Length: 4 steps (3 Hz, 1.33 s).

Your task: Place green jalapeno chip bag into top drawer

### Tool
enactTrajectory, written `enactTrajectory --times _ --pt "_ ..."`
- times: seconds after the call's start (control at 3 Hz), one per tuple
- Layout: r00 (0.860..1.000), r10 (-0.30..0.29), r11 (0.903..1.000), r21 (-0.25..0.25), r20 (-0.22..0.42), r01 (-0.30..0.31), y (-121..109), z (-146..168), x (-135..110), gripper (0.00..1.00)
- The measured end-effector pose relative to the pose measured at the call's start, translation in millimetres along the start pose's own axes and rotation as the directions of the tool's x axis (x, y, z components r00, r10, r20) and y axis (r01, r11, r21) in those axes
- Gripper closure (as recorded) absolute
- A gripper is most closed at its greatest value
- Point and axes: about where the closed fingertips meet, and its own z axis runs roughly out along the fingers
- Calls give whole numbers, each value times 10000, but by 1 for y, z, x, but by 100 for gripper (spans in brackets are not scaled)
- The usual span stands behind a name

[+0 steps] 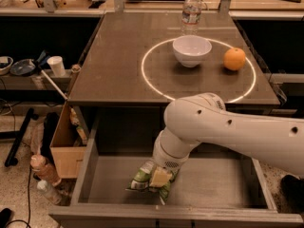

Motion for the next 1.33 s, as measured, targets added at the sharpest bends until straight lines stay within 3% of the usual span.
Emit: enactTrajectory --times 1.0,1.33 --pt "10000 0 10000 0 0 0 0 0 0 15" --pt "10000 -1 10000 1 -1 1 0 0 0 0"
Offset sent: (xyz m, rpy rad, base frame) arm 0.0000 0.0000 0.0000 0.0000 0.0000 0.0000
